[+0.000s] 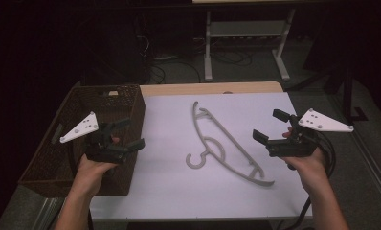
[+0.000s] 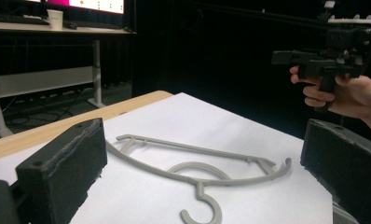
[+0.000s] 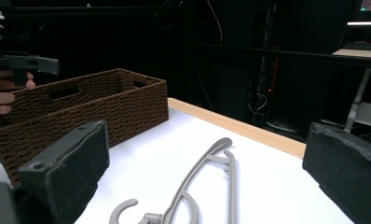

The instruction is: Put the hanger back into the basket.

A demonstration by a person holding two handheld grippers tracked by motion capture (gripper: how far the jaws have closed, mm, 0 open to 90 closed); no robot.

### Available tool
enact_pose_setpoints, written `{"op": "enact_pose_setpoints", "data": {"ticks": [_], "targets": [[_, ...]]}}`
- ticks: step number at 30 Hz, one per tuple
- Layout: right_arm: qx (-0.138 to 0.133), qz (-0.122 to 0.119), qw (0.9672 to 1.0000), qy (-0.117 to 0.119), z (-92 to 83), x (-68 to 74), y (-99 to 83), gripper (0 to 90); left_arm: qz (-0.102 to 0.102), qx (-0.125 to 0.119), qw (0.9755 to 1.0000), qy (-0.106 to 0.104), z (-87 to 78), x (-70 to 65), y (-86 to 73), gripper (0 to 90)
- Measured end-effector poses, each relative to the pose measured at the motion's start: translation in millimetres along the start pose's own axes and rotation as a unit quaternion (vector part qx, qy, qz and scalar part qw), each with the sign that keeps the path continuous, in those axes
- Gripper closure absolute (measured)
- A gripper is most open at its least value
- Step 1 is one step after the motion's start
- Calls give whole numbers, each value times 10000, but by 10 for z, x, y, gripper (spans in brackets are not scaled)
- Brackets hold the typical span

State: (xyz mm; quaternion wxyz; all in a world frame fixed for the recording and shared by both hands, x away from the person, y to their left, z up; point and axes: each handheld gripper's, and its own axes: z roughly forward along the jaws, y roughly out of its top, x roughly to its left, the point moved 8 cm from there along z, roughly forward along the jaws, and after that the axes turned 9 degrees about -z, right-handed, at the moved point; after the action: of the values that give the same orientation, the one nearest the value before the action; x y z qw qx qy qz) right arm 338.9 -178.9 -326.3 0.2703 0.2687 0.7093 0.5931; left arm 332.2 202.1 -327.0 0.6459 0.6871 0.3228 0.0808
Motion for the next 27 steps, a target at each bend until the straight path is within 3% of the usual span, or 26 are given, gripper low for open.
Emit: {"op": "enact_pose_setpoints", "data": {"ticks": [6,12,18,27], "targets": [[125,-44,9999,-24,0,2,-2,0,-3,235,9997,25,73,-35,-51,0],[585,-61,9982,89,42,37,-70,18,79,645,9979,-34,208,-121,-153,0],[1093,-71,9935,314,97,85,-189,99,174,1133,9934,-94,373,-224,-299,0],[1616,55,9852,567,232,153,-399,214,132,1419,9896,-200,538,-291,-478,0]]}}
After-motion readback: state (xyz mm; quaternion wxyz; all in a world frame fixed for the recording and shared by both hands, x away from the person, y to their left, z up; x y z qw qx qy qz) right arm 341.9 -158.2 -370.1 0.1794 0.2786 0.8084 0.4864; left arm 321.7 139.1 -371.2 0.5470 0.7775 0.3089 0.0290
